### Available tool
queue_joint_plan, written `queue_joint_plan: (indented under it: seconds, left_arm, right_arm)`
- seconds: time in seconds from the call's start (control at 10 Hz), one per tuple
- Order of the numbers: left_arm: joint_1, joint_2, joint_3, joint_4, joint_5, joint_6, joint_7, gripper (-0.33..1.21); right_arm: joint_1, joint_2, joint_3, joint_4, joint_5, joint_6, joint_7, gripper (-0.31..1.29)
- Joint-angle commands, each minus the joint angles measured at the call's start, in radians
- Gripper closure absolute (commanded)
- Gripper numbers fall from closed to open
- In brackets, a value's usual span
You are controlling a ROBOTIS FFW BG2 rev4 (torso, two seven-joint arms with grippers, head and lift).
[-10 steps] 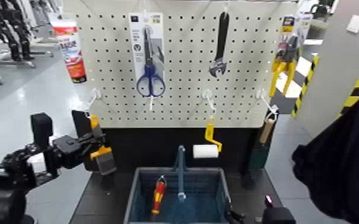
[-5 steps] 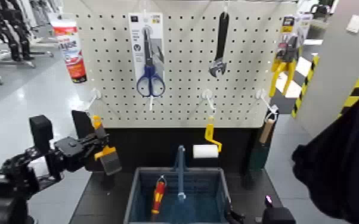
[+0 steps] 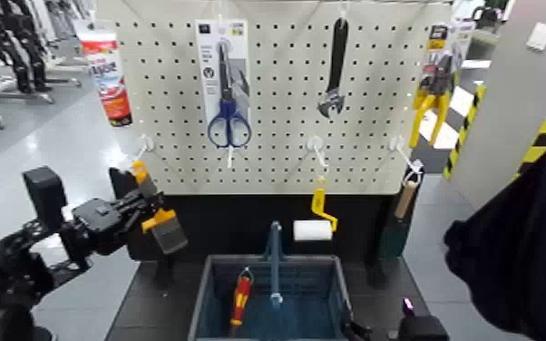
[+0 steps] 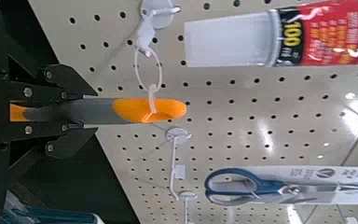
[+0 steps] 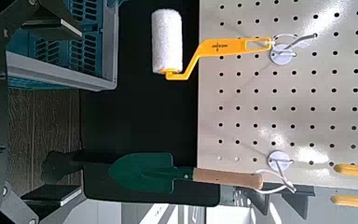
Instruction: Put the yellow paint brush into the crate.
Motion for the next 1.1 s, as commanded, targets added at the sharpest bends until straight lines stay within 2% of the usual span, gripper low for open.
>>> queue_joint_plan:
  seconds: [0.1,0.4,0.7,1.1]
  left_arm:
    - [0.029,-0.017,0.009,-0.067,0.016,0.016,0.008,1.14]
    - [0.034,-0.03,-0.036,-0.081,0.057,0.027,0.017,1.14]
    - [0.005,-0.034,-0.14,-0.027,0.137,-0.001,0.033,1.15]
    - [-0.061,-0.067,-0.296,0.185,0.229,-0.114,0.031,1.15]
  right_arm:
    - [0.002,0.002,-0.003,-0.001,0.0,0.0,0.0,0.14]
    - [0.002,0.003,-0.003,0.0,0.0,-0.003,0.0,0.14]
    - [0.002,0.003,-0.003,0.008,-0.006,-0.017,0.0,0.14]
    - [0.003,0.005,-0.007,0.017,-0.014,-0.035,0.0,0.14]
